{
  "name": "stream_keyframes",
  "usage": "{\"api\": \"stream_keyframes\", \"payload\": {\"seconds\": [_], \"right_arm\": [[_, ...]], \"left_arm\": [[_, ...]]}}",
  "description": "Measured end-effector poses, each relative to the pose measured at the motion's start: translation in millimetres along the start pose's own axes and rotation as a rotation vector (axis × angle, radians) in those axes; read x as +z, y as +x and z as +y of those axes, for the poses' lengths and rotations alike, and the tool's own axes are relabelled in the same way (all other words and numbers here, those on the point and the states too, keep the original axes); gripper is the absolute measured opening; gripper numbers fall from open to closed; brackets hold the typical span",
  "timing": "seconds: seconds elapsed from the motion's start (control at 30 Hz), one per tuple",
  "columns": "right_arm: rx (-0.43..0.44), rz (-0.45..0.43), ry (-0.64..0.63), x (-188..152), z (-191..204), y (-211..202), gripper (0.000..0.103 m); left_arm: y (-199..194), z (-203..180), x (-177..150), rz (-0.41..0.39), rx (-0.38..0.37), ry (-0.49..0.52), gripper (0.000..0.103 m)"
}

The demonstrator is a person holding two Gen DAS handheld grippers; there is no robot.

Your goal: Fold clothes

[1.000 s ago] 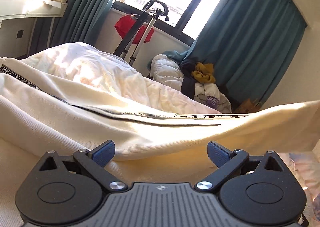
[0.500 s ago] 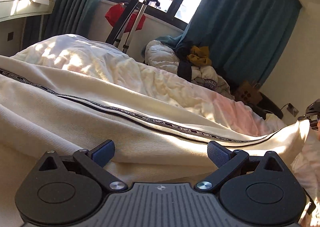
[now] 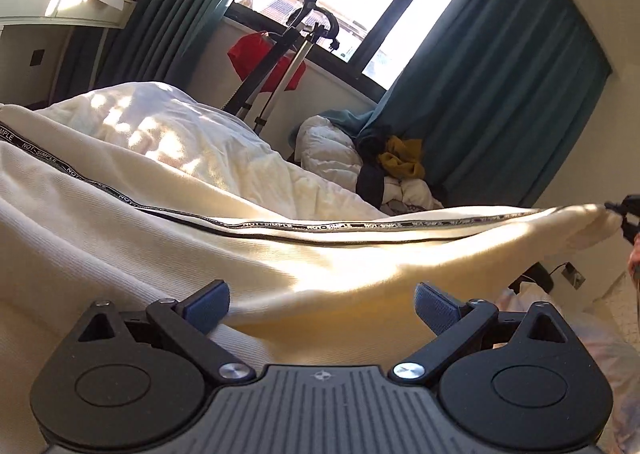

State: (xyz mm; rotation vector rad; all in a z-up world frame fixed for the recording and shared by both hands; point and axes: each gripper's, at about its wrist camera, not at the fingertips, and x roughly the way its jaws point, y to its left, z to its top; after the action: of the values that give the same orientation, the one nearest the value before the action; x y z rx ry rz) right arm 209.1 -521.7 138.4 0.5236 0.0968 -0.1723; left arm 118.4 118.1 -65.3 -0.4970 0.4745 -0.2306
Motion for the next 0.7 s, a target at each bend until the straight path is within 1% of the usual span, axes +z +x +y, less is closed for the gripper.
{"api": "stream_keyframes", "payload": {"seconds": [0.03,0.1,0.17,0.23,0.27,0.43,0.57,0.7], "right_arm": [[-0.035,0.018,0.008,-14.2,-21.0,-4.8,0.009],[-0.131,0.085,0.027,-50.9,-68.6,-11.9,0.009],[-0.241,0.185,0.067,-92.0,-117.9,-19.5,0.009],[-0.309,0.246,0.125,-128.1,-155.9,-28.7,0.009],[-0.328,0.253,0.159,-143.9,-173.1,-37.2,0.009],[-0.336,0.257,0.236,-189.6,-207.7,-60.6,0.009],[-0.333,0.254,0.222,-186.6,-200.0,-73.3,0.009],[-0.33,0.252,0.208,-183.6,-192.2,-85.9,0.011]], "left_arm": [[0.4,-0.6,-0.6,0.006,-0.002,0.001,0.1],[0.3,-2.6,-2.0,0.015,0.002,0.008,0.1],[-0.7,-4.1,-3.0,0.02,0.006,0.014,0.1],[-2.4,-5.8,-4.5,0.023,0.01,0.017,0.1],[-3.0,-7.0,-4.7,0.024,0.013,0.021,0.1],[-4.6,-11.6,-5.4,0.027,0.027,0.037,0.1],[-2.8,-15.2,-7.5,0.044,0.043,0.056,0.1],[-3.4,-26.5,-10.3,0.054,0.076,0.135,0.1]]}}
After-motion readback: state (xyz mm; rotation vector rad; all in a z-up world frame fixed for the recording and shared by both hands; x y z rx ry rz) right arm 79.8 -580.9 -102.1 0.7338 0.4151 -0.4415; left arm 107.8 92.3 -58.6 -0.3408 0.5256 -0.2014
